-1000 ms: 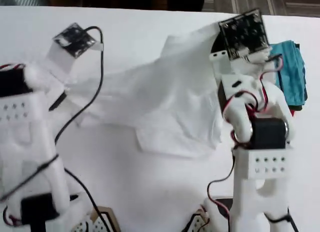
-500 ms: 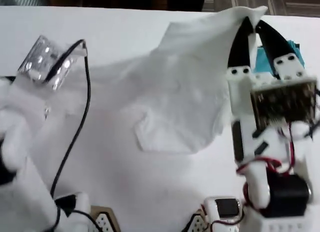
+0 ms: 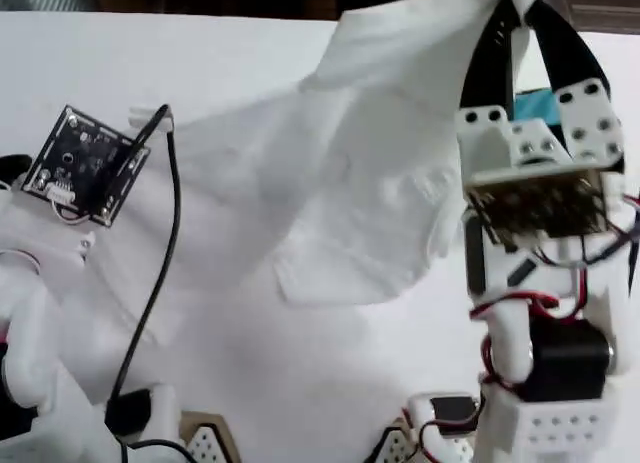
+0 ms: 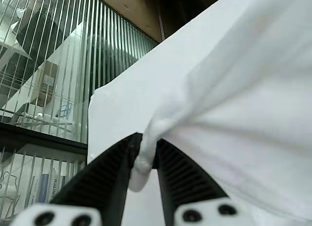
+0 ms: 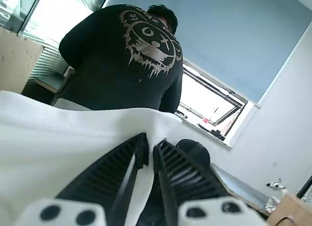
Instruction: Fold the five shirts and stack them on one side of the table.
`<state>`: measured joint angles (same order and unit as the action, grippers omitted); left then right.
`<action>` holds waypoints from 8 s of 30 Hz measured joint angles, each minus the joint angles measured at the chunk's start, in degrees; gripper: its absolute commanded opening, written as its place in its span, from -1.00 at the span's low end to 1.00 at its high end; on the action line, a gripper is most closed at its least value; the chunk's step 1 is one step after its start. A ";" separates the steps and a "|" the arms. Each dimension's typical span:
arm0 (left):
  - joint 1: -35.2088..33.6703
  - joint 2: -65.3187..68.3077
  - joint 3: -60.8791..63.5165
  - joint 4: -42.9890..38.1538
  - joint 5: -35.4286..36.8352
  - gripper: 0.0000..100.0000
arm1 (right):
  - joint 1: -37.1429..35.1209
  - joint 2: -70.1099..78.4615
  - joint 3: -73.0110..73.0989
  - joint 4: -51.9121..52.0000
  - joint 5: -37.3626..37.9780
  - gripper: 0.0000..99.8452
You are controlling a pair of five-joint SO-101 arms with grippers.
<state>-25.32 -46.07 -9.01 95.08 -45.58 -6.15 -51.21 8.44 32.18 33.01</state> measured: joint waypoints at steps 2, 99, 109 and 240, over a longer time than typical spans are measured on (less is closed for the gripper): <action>0.00 0.62 1.32 -0.09 0.00 -0.95 | 0.00 0.62 0.00 -1.32 2.55 -0.96; 3.78 53.80 -11.25 -20.31 1.85 -0.95 | -2.81 50.46 -5.10 -8.18 0.53 -0.96; 3.69 66.64 -10.99 -16.70 1.85 -0.95 | -3.43 58.02 -5.10 6.68 0.70 -0.96; -1.23 66.55 13.36 -23.74 17.76 -0.95 | -3.87 21.89 36.04 16.79 -2.81 -0.96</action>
<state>-26.55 20.48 4.35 71.34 -27.82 -10.02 -29.32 44.48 48.97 30.20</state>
